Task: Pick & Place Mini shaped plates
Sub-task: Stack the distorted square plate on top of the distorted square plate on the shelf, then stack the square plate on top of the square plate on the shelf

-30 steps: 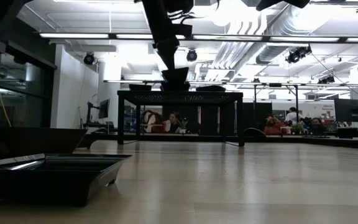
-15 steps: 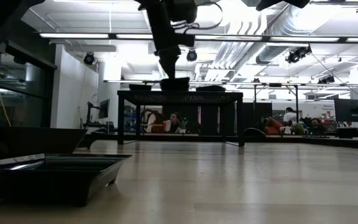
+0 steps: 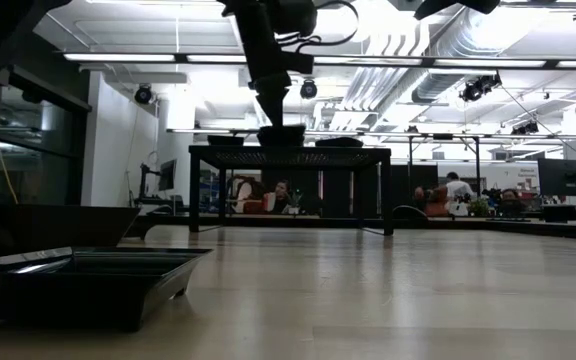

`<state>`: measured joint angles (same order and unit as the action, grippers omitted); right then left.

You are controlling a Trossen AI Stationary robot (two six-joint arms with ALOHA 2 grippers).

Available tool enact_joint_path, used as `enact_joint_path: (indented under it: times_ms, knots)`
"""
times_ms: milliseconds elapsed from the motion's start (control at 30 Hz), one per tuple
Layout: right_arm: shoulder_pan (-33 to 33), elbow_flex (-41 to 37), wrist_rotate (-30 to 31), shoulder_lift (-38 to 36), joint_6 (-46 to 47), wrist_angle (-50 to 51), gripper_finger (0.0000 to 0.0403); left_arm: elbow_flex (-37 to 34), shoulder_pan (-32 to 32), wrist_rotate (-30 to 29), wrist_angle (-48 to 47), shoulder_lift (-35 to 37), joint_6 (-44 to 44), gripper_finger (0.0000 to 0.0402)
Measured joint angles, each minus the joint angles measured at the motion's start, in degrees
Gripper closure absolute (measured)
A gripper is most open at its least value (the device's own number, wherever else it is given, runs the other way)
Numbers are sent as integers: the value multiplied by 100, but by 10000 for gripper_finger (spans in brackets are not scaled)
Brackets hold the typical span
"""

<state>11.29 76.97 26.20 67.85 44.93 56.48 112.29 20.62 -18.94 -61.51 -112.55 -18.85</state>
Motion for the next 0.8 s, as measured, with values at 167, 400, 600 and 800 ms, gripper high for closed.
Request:
enact_joint_path:
  times_ms: [167,400,600,800]
  knots:
    - [1,0,0,0,0,3,253,0,0,36,1,2,-43,330]
    - [0,0,0,0,0,3,253,0,-2,117,-20,8,-191,288]
    - [1,0,-18,0,0,3,253,69,-2,301,-154,178,-193,287]
    - [2,0,-11,0,0,19,253,387,-2,269,-539,476,-192,287]
